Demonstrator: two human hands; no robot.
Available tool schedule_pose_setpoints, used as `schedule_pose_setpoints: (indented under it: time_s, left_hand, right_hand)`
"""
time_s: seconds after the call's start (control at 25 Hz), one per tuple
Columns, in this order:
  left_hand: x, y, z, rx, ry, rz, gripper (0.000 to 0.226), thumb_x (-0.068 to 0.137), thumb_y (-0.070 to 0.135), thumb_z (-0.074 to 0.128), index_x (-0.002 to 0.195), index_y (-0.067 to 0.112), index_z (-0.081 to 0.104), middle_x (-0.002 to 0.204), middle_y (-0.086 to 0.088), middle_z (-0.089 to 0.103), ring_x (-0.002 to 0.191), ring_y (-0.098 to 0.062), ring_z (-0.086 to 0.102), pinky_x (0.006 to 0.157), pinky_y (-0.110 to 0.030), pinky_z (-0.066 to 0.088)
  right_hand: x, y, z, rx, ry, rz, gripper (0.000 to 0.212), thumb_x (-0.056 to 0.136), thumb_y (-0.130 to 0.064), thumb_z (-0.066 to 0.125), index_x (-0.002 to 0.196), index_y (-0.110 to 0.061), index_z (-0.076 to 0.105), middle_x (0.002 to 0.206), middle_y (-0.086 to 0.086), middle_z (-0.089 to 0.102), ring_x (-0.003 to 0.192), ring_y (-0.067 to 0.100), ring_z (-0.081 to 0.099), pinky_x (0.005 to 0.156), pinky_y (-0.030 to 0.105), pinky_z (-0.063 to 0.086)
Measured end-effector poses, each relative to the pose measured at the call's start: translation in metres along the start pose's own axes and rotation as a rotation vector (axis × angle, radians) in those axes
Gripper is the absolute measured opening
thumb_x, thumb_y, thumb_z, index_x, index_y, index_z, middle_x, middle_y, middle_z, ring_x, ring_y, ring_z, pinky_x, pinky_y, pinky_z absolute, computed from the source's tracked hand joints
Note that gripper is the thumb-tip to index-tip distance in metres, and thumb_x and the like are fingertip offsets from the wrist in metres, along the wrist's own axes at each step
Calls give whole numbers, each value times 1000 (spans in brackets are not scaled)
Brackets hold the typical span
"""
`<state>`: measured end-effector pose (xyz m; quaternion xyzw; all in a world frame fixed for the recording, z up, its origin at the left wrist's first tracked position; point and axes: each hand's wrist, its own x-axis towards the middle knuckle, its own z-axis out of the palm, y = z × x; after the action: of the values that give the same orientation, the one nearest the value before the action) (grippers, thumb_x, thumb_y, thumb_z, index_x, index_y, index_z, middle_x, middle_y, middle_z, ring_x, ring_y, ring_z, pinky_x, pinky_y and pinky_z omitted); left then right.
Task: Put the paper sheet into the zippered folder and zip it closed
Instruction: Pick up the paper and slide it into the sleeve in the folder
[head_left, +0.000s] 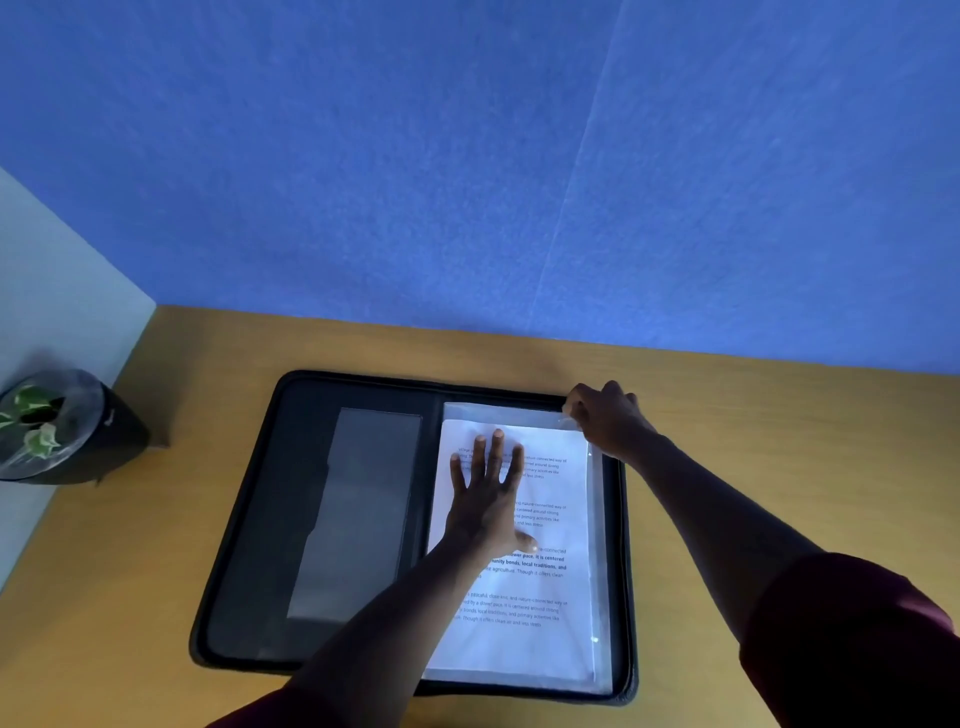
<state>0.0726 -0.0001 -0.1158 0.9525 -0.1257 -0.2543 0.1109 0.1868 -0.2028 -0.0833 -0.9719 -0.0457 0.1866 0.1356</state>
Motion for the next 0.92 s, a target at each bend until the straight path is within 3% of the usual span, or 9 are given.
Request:
schedule_pose_setpoints:
  time_s: [0.16,0.36,0.52,0.72,0.92]
  left_hand:
    - [0,-1,1,-5,-7,9,137,67,63,78,154,19,-19,154,-12,-40,140,-35,-39,114,-60,-19]
    - [0,-2,1,0,3,12,137,67,64,77,155,18,-17,156,-13,-37,143,-36,-35,114,-61,-16]
    - [-4,1,0,12,25,16,135,68,62,76,155,18,-17,156,-13,-36,144,-35,-34,115,-59,-16]
    - [-24,6,15,11,80,65,110,84,51,67,157,23,-11,158,-10,-32,148,-33,-25,119,-51,-10]
    - [-65,7,38,19,135,6,99,92,47,60,157,22,-12,162,-12,-24,151,-34,-16,122,-50,-2]
  right_hand:
    - [-5,-1,-9,144,146,33,15,95,-24,54,108,-19,60,104,12,62,88,29,62,74,38,56]
    - [-37,-10,14,149,119,54,45,90,-22,63,132,-11,51,136,8,51,125,27,50,94,39,49]
    - [-71,-22,47,96,88,67,63,92,-27,63,148,-14,36,160,7,26,141,28,36,109,42,39]
    - [-121,-29,83,-70,120,-43,62,94,-34,59,150,-18,35,163,7,20,148,28,23,117,44,28]
    - [-153,-14,93,-77,76,25,73,94,-36,58,154,-21,21,165,4,12,149,27,17,116,44,26]
